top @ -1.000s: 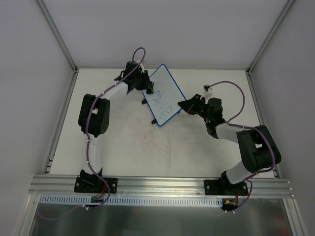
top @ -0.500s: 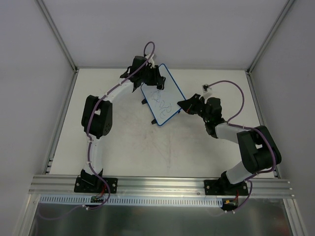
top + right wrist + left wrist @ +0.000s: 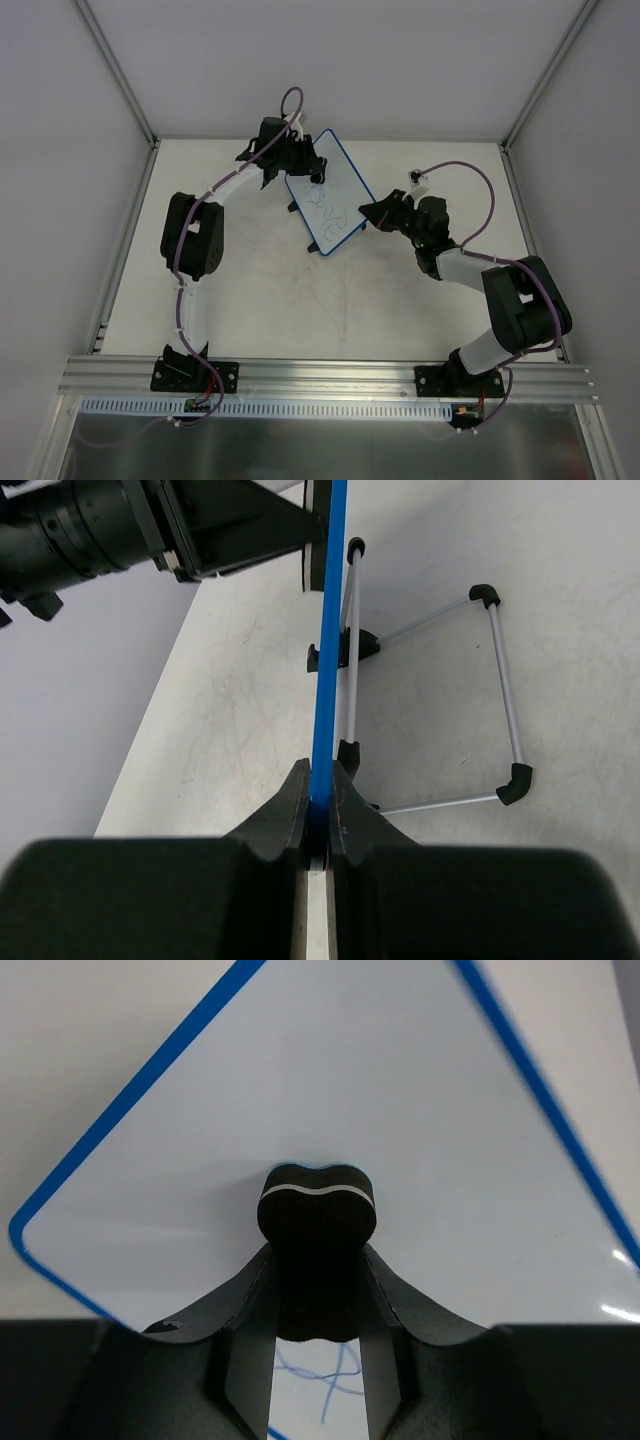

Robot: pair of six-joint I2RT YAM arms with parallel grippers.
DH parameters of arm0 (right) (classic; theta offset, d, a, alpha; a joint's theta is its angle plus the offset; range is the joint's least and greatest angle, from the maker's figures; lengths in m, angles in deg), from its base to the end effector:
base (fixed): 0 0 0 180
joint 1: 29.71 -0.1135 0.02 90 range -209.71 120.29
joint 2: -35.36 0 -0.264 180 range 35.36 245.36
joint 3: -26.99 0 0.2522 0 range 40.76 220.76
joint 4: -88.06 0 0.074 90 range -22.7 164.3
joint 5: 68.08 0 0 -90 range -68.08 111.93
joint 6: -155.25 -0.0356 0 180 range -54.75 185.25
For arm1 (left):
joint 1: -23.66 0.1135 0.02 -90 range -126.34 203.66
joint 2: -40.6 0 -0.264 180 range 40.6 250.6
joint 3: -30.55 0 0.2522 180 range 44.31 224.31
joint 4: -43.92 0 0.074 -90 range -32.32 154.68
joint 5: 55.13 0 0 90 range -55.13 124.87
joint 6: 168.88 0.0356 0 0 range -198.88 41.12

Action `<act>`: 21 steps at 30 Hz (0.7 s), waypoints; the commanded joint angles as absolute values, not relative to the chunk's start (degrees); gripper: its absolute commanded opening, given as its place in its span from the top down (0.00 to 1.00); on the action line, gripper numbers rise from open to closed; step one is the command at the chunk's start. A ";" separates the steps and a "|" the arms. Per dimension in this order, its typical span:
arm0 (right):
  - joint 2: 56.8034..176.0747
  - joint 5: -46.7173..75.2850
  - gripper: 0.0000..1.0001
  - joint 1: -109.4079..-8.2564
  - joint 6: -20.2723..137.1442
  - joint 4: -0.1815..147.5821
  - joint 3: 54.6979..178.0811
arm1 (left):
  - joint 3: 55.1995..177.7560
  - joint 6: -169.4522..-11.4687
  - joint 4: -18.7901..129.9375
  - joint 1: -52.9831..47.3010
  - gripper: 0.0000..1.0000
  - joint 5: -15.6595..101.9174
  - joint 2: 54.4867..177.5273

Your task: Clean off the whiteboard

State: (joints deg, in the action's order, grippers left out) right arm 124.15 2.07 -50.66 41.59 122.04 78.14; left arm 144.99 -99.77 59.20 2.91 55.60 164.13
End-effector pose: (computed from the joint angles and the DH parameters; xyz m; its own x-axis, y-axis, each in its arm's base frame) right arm 0.2958 0.1262 0.2166 -0.3166 0.2830 -0.9054 -0.5740 0.7028 0.4203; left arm 0.4749 -0.1934 0.2495 -0.5862 -0.1345 -0.7989 0.4537 0.7625 -0.4613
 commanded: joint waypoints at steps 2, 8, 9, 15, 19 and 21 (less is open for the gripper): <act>122.90 -3.39 1.00 -53.08 47.58 123.07 79.25 | 137.30 -98.39 60.23 4.32 0.90 52.18 162.07; 122.99 -3.56 1.00 -53.08 47.41 123.07 79.43 | 134.84 -101.73 60.14 5.64 0.91 56.40 163.56; 122.99 -3.56 1.00 -53.00 47.32 123.07 79.43 | 134.84 -102.17 59.96 5.55 0.91 56.84 163.73; 123.42 -3.47 1.00 -51.95 45.74 123.16 79.34 | 132.56 -104.98 59.09 5.38 0.91 58.07 163.56; 124.74 -4.44 1.00 -50.98 43.72 125.18 79.25 | 129.05 -105.07 55.49 3.54 0.91 59.39 161.55; 125.53 -4.79 1.00 -50.28 42.49 125.97 79.16 | 127.99 -105.07 53.64 2.57 0.91 59.56 160.75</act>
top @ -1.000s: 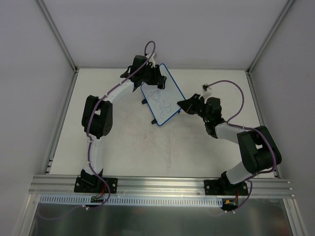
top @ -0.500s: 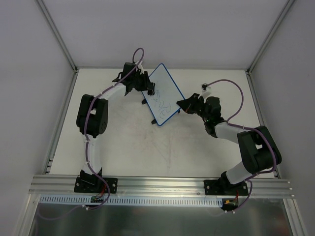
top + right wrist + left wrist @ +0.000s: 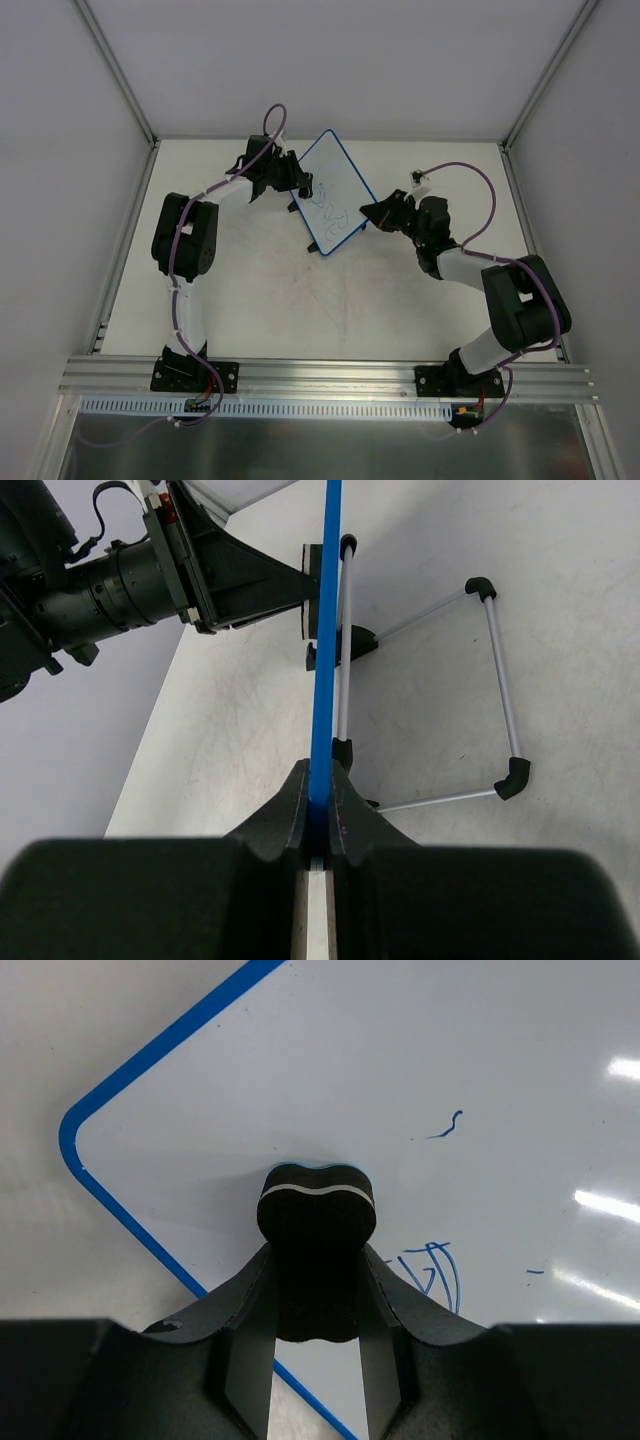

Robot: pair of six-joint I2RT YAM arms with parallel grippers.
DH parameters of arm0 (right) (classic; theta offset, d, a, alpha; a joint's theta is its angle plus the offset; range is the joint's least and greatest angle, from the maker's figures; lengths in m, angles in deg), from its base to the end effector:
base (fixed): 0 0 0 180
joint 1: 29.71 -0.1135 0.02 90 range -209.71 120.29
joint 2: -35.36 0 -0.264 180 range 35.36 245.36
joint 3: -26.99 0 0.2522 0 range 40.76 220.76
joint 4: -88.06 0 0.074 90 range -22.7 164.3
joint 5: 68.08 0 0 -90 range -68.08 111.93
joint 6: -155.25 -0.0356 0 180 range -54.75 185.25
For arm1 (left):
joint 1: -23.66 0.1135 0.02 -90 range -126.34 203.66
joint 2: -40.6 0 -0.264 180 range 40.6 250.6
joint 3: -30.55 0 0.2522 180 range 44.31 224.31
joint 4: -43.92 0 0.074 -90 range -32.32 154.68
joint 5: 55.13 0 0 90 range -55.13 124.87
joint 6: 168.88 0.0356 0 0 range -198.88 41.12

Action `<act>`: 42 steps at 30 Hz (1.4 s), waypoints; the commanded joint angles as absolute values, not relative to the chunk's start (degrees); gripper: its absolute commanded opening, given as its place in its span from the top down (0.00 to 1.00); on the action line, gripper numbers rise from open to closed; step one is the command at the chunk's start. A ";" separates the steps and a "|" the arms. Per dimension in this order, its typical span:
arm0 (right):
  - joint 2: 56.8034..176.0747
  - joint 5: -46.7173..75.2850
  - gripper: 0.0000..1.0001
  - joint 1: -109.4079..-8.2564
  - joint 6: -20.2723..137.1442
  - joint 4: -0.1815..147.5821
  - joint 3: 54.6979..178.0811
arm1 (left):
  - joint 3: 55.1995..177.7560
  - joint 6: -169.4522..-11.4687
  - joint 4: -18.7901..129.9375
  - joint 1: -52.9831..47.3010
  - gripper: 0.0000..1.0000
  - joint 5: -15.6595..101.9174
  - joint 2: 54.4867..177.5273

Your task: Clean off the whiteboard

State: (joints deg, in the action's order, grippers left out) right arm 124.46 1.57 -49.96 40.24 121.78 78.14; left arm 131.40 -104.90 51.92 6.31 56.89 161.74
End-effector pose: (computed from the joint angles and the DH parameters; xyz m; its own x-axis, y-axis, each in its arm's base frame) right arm 0.2976 0.1230 0.2145 -0.3375 0.2980 -0.8929 -0.5597 0.6992 0.4449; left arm 0.4611 -0.1581 0.2013 -0.6660 -0.2180 -0.7134 0.3332 0.7687 -0.5460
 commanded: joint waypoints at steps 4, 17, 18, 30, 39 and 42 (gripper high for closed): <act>126.32 -5.58 1.00 -49.83 41.52 127.64 79.08 | 126.57 -104.72 50.13 -0.42 0.91 60.44 159.34; 127.12 -6.20 1.00 -49.83 41.70 127.91 79.52 | 132.02 -99.22 51.50 -7.98 0.90 64.23 158.20; 127.12 -6.29 1.00 -49.83 41.70 127.91 79.43 | 133.07 -97.44 53.44 -9.03 0.90 62.57 158.11; 127.12 -6.29 1.00 -49.83 41.52 128.52 79.16 | 139.32 -82.04 65.85 -14.93 0.90 56.58 158.72; 126.94 -6.38 1.00 -49.83 41.43 128.70 79.08 | 144.76 -86.17 66.91 -10.89 0.90 58.68 164.17; 126.85 -6.38 1.00 -49.83 41.43 128.70 79.07 | 146.61 -88.02 66.91 -7.46 0.90 59.13 165.23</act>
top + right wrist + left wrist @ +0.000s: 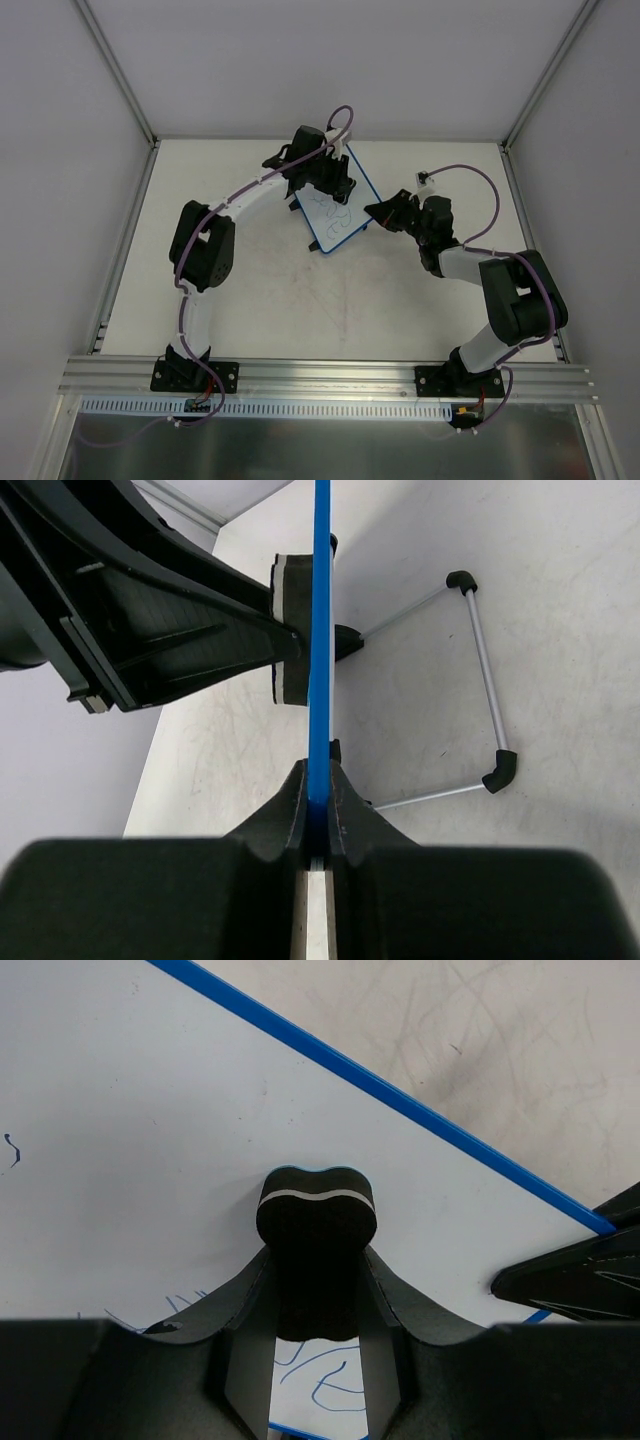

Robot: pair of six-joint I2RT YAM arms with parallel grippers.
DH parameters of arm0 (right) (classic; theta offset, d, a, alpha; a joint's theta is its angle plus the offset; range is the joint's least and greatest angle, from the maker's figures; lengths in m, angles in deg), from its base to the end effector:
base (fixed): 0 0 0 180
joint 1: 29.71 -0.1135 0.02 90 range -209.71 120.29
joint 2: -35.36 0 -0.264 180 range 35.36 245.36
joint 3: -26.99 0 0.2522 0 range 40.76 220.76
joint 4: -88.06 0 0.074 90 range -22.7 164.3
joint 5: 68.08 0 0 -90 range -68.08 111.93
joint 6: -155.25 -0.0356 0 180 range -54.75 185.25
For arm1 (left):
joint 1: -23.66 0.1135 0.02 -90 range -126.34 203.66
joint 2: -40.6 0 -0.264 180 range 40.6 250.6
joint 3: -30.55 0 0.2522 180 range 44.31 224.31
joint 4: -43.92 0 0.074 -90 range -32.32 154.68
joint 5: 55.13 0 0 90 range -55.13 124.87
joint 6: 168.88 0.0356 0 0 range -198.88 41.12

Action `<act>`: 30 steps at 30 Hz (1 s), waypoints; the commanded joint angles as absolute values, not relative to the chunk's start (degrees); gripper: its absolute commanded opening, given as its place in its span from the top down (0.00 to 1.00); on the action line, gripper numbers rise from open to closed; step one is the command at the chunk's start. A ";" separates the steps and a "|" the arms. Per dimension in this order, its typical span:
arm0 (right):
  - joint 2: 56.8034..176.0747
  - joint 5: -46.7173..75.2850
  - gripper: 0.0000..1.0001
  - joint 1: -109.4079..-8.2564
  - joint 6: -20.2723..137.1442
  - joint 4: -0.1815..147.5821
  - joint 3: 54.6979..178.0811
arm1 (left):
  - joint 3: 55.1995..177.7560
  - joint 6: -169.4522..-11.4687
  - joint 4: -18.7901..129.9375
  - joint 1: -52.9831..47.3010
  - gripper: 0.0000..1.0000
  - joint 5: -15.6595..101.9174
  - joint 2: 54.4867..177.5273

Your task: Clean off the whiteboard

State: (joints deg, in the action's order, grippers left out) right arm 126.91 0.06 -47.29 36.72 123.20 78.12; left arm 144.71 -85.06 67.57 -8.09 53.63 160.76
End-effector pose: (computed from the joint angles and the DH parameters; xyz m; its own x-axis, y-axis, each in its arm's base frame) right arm 0.3065 0.1110 0.2040 -0.3798 0.3447 -0.8585 -0.5149 0.6922 0.5057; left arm 0.4167 -0.2713 0.2621 -0.4974 0.1880 -0.8469 0.6864 0.6823 -0.2517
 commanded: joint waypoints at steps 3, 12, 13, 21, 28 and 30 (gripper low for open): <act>126.94 -6.46 1.00 -49.83 41.43 128.79 79.07 | 148.45 -90.04 66.73 -3.69 0.90 59.04 166.11; 126.76 -6.55 1.00 -49.83 41.43 128.88 78.99 | 156.28 -96.01 67.08 3.52 0.89 59.92 173.05; 126.76 -6.55 1.00 -49.83 41.43 128.88 78.99 | 156.02 -97.06 67.17 4.14 0.90 59.83 173.31; 126.68 -6.64 1.00 -49.83 41.43 128.87 78.90 | 152.50 -97.78 68.31 6.78 0.89 56.23 172.79; 126.59 -6.64 1.00 -49.75 41.52 128.88 78.81 | 152.68 -97.86 69.81 6.78 0.89 51.74 172.09; 126.59 -6.64 1.00 -49.83 41.43 128.79 78.72 | 152.59 -97.60 69.72 6.43 0.89 54.37 171.65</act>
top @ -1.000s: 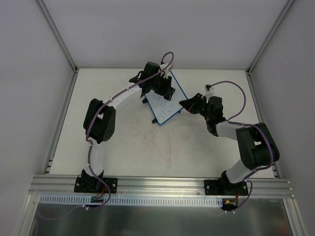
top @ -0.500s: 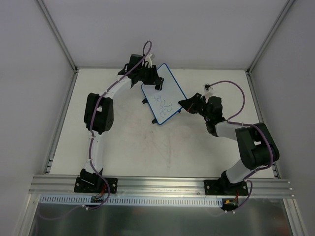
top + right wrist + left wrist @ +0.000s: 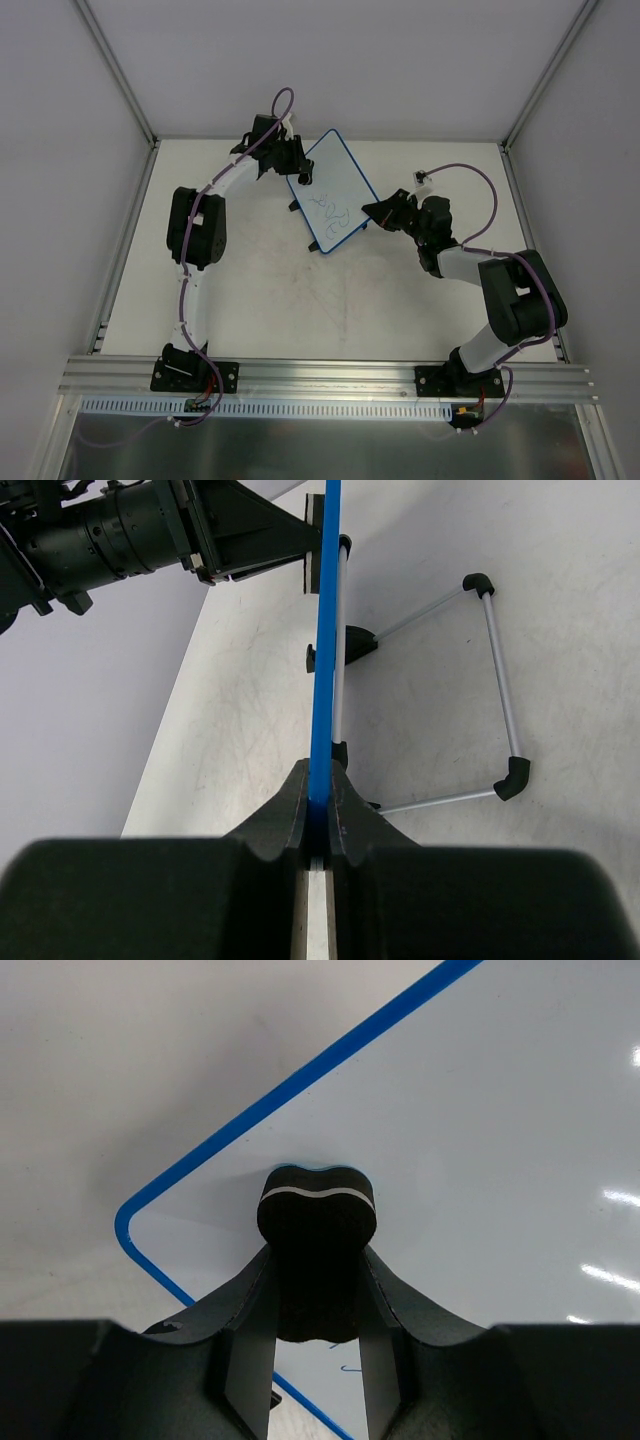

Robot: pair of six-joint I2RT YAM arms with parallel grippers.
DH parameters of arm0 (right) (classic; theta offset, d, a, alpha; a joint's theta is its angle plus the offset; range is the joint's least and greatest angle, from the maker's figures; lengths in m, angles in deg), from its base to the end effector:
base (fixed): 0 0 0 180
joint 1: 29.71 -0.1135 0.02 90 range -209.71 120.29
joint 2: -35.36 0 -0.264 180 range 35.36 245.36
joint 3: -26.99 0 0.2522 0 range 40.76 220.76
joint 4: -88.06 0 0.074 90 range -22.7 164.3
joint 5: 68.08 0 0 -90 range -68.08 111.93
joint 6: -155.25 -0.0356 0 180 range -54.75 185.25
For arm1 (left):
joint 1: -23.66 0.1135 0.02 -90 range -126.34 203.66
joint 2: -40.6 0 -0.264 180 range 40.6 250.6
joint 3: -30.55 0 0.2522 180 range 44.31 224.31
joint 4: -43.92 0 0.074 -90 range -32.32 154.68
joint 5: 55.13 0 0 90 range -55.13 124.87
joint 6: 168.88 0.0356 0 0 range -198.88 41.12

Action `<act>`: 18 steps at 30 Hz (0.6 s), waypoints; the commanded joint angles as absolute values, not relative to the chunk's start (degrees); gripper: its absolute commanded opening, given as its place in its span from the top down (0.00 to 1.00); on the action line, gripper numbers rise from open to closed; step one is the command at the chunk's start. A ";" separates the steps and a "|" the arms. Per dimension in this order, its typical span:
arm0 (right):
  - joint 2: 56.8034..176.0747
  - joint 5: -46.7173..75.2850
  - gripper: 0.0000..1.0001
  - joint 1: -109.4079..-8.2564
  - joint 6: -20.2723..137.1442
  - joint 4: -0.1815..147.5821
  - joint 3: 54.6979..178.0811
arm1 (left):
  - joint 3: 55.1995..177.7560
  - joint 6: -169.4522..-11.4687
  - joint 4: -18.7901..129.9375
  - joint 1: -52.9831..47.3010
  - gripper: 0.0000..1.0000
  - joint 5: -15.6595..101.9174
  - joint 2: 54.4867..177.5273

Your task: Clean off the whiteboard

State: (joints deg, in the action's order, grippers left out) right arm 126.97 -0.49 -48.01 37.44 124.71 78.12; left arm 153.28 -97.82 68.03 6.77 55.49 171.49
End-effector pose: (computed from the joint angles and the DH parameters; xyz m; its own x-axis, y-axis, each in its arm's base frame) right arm 0.3052 0.1152 0.2065 -0.3600 0.3352 -0.8706 -0.5466 0.6805 0.4880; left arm 0.5066 -0.1669 0.2200 -0.6640 -0.1159 -0.7387 0.3609 0.8156 -0.4523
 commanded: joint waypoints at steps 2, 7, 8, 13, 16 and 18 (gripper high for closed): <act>126.68 -6.55 1.00 -49.83 41.52 128.88 78.81 | 151.89 -96.55 69.63 5.65 0.91 55.87 170.34; 126.68 -6.55 1.00 -49.83 41.52 128.79 78.90 | 142.07 -94.96 66.57 1.26 0.93 51.39 163.84; 126.68 -6.46 1.00 -49.83 41.52 128.87 78.90 | 137.43 -95.57 65.16 0.90 0.93 51.65 161.56; 126.68 -6.55 1.00 -49.83 41.43 128.87 78.90 | 127.64 -98.13 57.95 -1.47 0.93 54.38 157.24; 126.68 -6.55 1.00 -49.83 41.43 128.88 78.99 | 124.21 -98.04 55.50 -4.63 0.93 52.80 154.69; 126.68 -6.46 1.00 -49.83 41.43 128.79 78.90 | 121.84 -98.39 54.43 -6.75 0.93 52.45 153.19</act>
State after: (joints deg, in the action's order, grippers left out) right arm 126.97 -0.77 -47.99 37.61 124.84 78.12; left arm 125.30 -97.40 55.83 -0.90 49.04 155.64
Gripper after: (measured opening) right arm 0.058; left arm 0.315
